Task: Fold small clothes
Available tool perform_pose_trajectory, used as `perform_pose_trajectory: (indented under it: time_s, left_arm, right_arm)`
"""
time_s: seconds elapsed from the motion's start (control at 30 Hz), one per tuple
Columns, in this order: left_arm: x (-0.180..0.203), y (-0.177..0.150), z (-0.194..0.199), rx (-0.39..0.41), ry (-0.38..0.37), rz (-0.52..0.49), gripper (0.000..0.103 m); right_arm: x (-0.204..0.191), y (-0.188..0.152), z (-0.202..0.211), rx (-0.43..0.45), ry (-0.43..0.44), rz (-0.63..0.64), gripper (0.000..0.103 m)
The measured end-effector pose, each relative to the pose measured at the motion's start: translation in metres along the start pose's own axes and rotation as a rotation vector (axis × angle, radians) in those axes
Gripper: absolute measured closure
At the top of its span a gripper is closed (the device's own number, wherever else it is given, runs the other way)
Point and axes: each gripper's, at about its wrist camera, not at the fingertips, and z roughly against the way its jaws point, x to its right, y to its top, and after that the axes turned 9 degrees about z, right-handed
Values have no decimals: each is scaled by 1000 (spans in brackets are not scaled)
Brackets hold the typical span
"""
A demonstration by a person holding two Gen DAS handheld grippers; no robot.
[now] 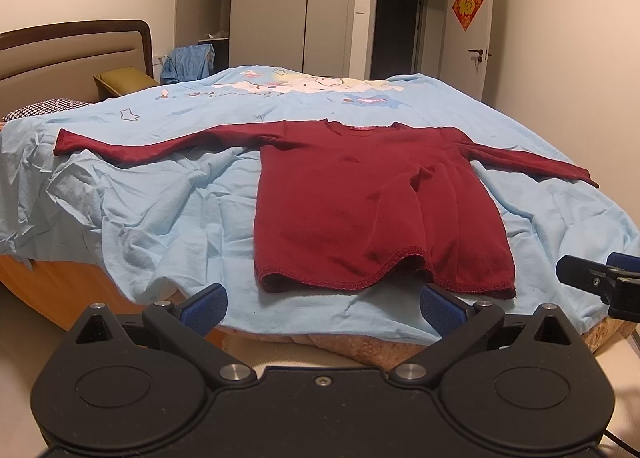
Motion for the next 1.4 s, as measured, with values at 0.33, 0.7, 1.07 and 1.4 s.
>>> perform_pose_trajectory:
  time_s: [0.33, 0.7, 1.07, 1.4]
  left_arm:
    - [19, 31, -12, -1, -36, -69, 1]
    - [69, 91, -59, 62, -131, -93, 1]
    - [79, 117, -127, 3, -132, -104, 1]
    - [77, 136, -188, -105, -63, -78, 1]
  right_arm:
    - [18, 12, 9, 90, -41, -52, 0]
    - [59, 42, -7, 206, -76, -36, 0]
    - [96, 47, -40, 90, -92, -82, 0]
    - [162, 26, -80, -33, -194, -233, 0]
